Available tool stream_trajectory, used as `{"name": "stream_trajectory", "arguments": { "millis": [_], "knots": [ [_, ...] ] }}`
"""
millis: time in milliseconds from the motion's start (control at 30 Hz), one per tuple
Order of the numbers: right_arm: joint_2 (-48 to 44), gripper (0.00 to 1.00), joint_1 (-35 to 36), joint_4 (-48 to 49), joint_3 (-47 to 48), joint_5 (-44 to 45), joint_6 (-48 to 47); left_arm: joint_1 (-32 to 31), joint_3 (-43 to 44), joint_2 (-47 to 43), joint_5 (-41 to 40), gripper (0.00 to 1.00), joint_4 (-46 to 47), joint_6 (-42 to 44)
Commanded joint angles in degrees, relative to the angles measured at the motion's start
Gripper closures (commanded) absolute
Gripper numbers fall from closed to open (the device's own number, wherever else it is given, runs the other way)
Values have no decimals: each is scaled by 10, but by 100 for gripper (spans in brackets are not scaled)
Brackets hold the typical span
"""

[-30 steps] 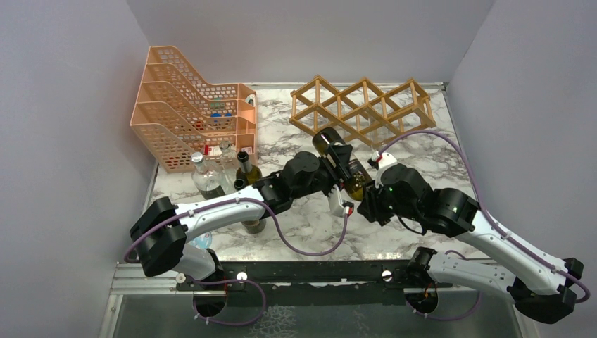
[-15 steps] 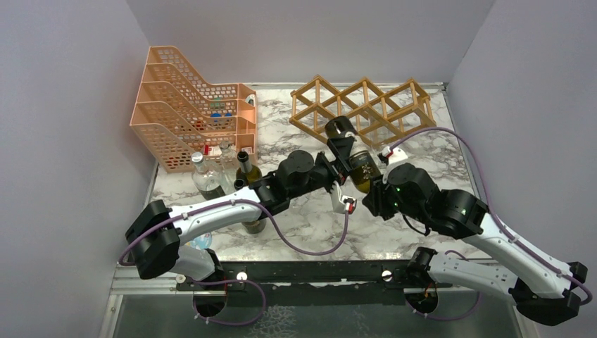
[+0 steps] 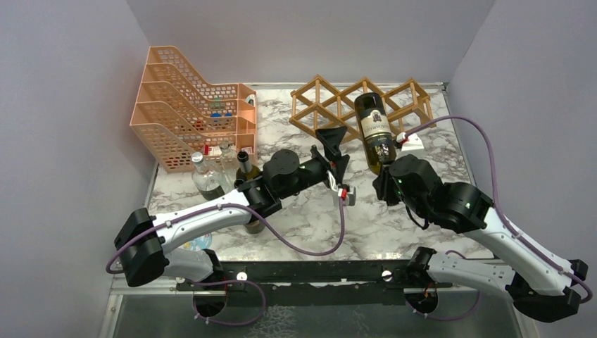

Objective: Put the wine bottle on the wine rack

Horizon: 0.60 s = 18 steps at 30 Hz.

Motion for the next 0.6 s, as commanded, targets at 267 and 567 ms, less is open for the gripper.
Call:
{"name": "stream_trajectory", "arguments": {
  "millis": [267, 567],
  "knots": [
    [59, 99, -4, 95, 26, 67, -14, -2, 117, -65, -307, 1, -123, -593],
    [71, 99, -77, 136, -27, -46, -51, 2, 137, -114, -317, 1, -314, -669]
  ]
}}
